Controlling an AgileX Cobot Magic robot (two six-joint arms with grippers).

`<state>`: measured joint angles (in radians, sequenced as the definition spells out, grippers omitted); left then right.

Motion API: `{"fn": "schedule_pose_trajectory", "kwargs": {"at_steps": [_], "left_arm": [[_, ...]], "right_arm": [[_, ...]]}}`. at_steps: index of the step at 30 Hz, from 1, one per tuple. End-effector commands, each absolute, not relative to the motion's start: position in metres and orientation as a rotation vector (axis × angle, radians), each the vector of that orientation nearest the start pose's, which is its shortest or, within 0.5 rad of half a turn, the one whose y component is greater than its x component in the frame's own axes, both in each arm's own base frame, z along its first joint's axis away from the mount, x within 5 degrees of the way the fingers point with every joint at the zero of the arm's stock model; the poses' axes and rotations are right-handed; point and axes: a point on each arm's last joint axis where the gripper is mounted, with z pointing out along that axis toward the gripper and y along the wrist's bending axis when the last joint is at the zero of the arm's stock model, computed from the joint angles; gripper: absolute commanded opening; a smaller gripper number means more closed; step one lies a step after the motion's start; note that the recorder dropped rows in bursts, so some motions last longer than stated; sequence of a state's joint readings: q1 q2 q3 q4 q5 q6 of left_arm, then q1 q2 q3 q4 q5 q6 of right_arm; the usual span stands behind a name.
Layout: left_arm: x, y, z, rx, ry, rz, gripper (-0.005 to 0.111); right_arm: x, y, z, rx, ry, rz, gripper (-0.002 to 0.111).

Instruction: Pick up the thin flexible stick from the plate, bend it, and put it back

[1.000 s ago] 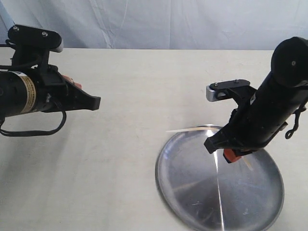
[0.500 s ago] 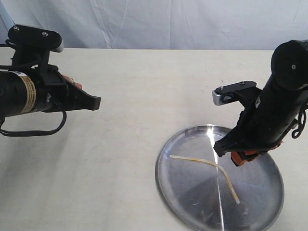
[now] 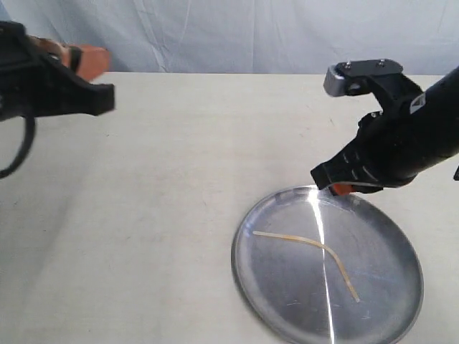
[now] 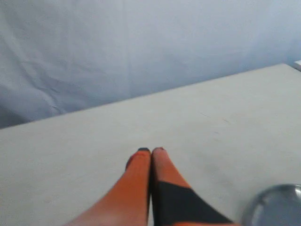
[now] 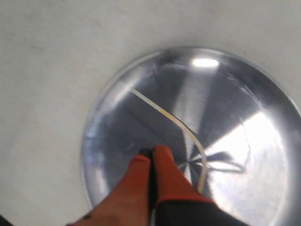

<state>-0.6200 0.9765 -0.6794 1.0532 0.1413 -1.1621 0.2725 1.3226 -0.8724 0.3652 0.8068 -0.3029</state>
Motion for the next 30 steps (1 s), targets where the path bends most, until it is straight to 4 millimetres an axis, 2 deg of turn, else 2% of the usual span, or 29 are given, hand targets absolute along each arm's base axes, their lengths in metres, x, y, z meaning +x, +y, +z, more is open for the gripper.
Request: {"fn": "schedule_pose_trajectory", "kwargs": {"at_steps": [1, 3, 6, 8, 14, 17, 20, 23, 26, 30], "left_arm": [[0.157, -0.068, 0.343, 0.182, 1.808, -0.154, 0.000], [0.149, -0.056, 0.346, 0.090, 1.825, -0.131, 0.000], [0.143, -0.050, 0.349, 0.057, 1.817, -0.125, 0.000], [0.143, -0.050, 0.349, 0.057, 1.817, -0.125, 0.000], [0.143, -0.050, 0.349, 0.057, 1.817, -0.125, 0.000], [0.143, -0.051, 0.349, 0.059, 1.815, -0.129, 0.000], [0.143, -0.051, 0.349, 0.059, 1.815, -0.129, 0.000], [0.143, -0.051, 0.349, 0.061, 1.814, -0.130, 0.000], [0.143, -0.051, 0.349, 0.061, 1.814, -0.130, 0.000], [0.143, -0.051, 0.349, 0.061, 1.814, -0.130, 0.000]], "right_arm": [[0.202, 0.093, 0.285, -0.533, 2.419, 0.601, 0.000], [0.185, 0.092, 0.288, -0.502, 2.352, 0.665, 0.000], [0.160, 0.092, 0.291, -0.529, 2.369, 0.775, 0.000], [0.154, 0.091, 0.294, -0.549, 2.366, 0.787, 0.000], [0.155, 0.091, 0.293, -0.535, 2.361, 0.787, 0.000], [0.160, 0.087, 0.294, -0.444, 2.275, 0.720, 0.000], [0.166, 0.069, 0.309, -0.170, 2.015, 0.578, 0.000], [0.155, 0.049, 0.316, -0.027, 1.796, 0.464, 0.000], [0.134, 0.037, 0.310, -0.091, 1.680, 0.322, 0.000], [0.109, 0.029, 0.294, -0.160, 1.616, 0.248, 0.000]]}}
